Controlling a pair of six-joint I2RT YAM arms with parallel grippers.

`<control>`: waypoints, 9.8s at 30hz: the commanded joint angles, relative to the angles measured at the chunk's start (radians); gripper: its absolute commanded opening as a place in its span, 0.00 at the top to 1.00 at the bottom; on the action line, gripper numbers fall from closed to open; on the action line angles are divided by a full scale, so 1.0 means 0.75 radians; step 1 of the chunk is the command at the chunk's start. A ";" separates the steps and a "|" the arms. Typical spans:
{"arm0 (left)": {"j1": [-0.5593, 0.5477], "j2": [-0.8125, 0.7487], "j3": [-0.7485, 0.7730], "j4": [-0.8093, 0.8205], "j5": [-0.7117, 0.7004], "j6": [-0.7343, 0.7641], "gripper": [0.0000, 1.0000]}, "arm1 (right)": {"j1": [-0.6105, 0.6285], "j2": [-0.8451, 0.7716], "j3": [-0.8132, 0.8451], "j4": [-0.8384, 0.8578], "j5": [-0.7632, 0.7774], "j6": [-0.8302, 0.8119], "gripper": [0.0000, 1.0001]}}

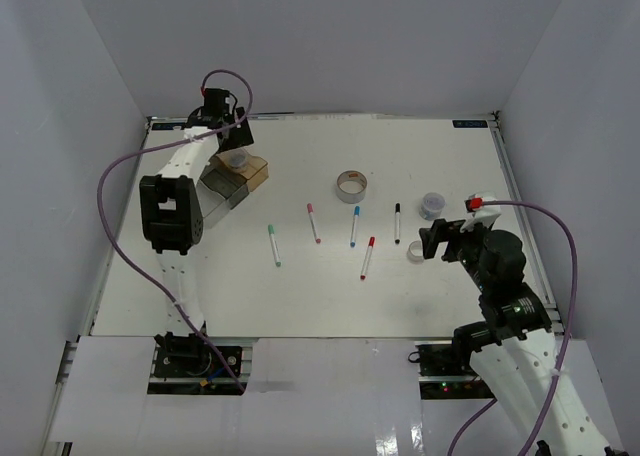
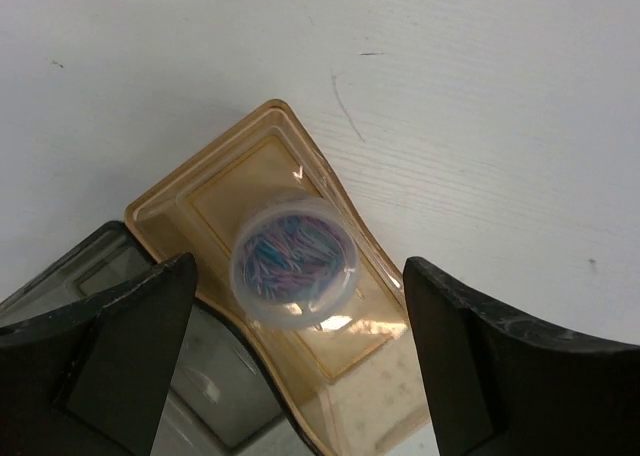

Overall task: Sort the stationery into containers
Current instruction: Pick up the stationery from the center of the board, then place the stationery at the center of the board, then pick up the stationery from the center of the board, then place the stationery in the storage box, then pick up the stationery from the center of the board.

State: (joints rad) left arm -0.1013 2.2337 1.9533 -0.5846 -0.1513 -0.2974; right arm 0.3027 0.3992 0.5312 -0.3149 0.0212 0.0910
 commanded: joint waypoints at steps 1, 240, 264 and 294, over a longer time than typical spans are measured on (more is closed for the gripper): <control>0.002 -0.313 -0.025 -0.010 0.068 -0.002 0.05 | 0.003 0.124 0.097 -0.016 0.231 0.114 0.10; -0.157 -0.301 -0.353 0.098 -0.029 0.118 0.37 | 0.779 0.298 0.065 -0.120 0.696 0.245 0.10; -0.157 -0.861 -0.618 0.062 0.183 0.028 0.02 | 0.583 0.711 0.318 -0.036 0.553 0.263 0.06; -0.157 -1.755 -1.527 0.025 0.410 -0.082 0.02 | 0.263 2.124 1.361 0.107 0.344 0.259 0.30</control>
State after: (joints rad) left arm -0.2237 0.9382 0.8234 -0.5903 0.1280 -0.3492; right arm 0.5034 1.9652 1.4918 -0.2649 0.2798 0.2710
